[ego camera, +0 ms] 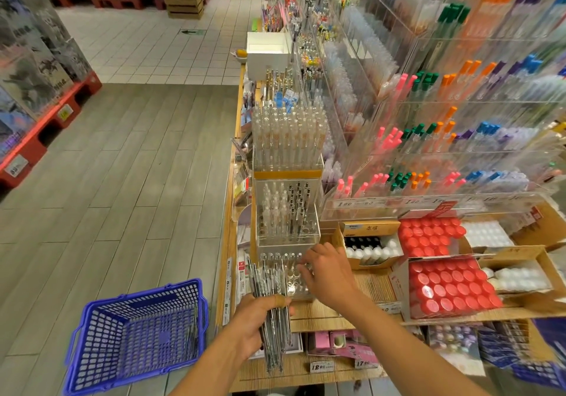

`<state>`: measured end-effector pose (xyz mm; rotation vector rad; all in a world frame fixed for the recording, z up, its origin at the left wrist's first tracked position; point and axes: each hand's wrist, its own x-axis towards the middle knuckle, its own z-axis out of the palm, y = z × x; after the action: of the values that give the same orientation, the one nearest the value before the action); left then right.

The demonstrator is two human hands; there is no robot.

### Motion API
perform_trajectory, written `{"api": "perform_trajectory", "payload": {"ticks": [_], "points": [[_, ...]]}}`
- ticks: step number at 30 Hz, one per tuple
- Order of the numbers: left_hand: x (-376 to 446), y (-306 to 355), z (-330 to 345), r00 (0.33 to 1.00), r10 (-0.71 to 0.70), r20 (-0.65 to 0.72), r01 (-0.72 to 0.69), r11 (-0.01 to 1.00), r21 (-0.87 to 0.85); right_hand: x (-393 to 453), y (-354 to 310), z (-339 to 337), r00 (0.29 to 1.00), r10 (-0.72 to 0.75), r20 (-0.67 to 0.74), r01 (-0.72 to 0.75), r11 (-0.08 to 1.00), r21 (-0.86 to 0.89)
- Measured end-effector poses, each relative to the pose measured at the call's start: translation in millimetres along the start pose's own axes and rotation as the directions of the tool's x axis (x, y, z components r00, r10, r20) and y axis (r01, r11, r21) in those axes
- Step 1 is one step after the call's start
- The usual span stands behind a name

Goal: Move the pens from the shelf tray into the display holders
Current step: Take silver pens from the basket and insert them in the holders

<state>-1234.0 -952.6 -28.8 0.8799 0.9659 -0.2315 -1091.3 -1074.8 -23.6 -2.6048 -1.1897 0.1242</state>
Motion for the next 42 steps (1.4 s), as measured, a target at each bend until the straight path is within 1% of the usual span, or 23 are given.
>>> {"api": "perform_trajectory", "payload": {"ticks": [1,2,3,4,6,8,10,11,15,18,20,22,23,26,27,29,33,37,40,42], "points": [[0.4,-0.1,0.2,1.0,0.001,0.004,-0.001,1.0,0.006,-0.1,-4.7,-2.0,0.998,0.021,0.051,-0.03,0.983,0.182],[0.8,-0.3,0.6,1.0,0.006,0.01,-0.006,1.0,0.017,0.6,-9.7,-4.2,0.987,0.054,0.151,-0.111,0.912,0.396],[1.0,-0.5,1.0,1.0,0.015,0.016,-0.015,0.999,0.033,1.5,-13.8,-6.5,0.963,0.081,0.257,-0.218,0.794,0.568],[1.4,-0.5,1.4,1.0,0.023,0.019,-0.023,0.998,0.051,2.3,-17.0,-8.3,0.938,0.106,0.329,-0.311,0.675,0.669],[1.1,0.3,2.1,0.999,0.032,0.02,-0.033,0.996,0.085,1.6,-18.9,-9.7,0.902,0.144,0.406,-0.419,0.516,0.747],[0.1,1.6,2.6,0.999,0.033,0.03,-0.036,0.995,0.097,0.1,-16.6,-11.6,0.873,0.14,0.468,-0.482,0.4,0.779],[-0.9,4.2,2.6,0.998,0.033,0.047,-0.038,0.995,0.093,-1.4,-13.0,-12.1,0.848,0.087,0.523,-0.52,0.321,0.791],[-1.0,5.7,2.7,0.997,0.035,0.063,-0.041,0.995,0.095,-2.2,-11.9,-12.6,0.84,0.055,0.54,-0.529,0.31,0.79],[-1.0,11.8,4.2,0.992,0.02,0.121,-0.035,0.991,0.128,-3.4,-10.0,-13.3,0.831,0.03,0.556,-0.533,0.331,0.779],[1.2,14.5,3.1,0.996,0.021,0.085,-0.032,0.992,0.121,-1.8,-7.9,-15.8,0.841,0.036,0.539,-0.509,0.387,0.769],[1.7,16.0,0.8,0.997,0.022,0.072,-0.028,0.995,0.094,1.0,-4.6,-17.9,0.859,0.075,0.507,-0.487,0.427,0.762],[2.5,16.3,-2.5,0.997,0.025,0.074,-0.031,0.996,0.078,4.2,0.5,-23.2,0.889,0.126,0.441,-0.451,0.415,0.79],[2.7,16.0,-3.9,0.997,0.028,0.069,-0.033,0.997,0.069,5.6,3.5,-27.0,0.909,0.157,0.387,-0.416,0.429,0.802],[5.2,13.5,-7.3,0.999,0.033,0.016,-0.033,0.999,0.027,9.1,13.4,-33.9,0.964,0.216,0.156,-0.254,0.563,0.786],[5.7,13.2,-7.7,1.0,0.03,0.004,-0.03,0.999,0.013,9.1,16.0,-34.2,0.972,0.212,0.099,-0.211,0.608,0.766],[6.0,13.3,-7.4,1.0,0.023,-0.007,-0.023,1.0,-0.01,8.4,19.4,-31.0,0.985,0.169,0.041,-0.148,0.692,0.707],[5.2,15.3,-6.1,1.0,0.016,-0.003,-0.016,0.999,-0.043,10.0,21.6,-16.4,0.998,0.052,0.021,-0.056,0.857,0.512],[4.4,15.8,-8.0,1.0,0.009,0.01,-0.008,0.997,-0.071,8.9,20.3,-2.8,1.0,-0.015,0.003,0.012,0.902,0.432],[3.9,15.4,-10.0,1.0,0.01,0.008,-0.009,0.997,-0.074,8.5,19.8,4.1,0.999,-0.041,0.025,0.03,0.935,0.355],[3.1,15.1,-10.6,1.0,0.005,0.005,-0.004,0.997,-0.078,10.1,18.8,6.5,0.999,-0.045,0.027,0.033,0.942,0.335]]}}
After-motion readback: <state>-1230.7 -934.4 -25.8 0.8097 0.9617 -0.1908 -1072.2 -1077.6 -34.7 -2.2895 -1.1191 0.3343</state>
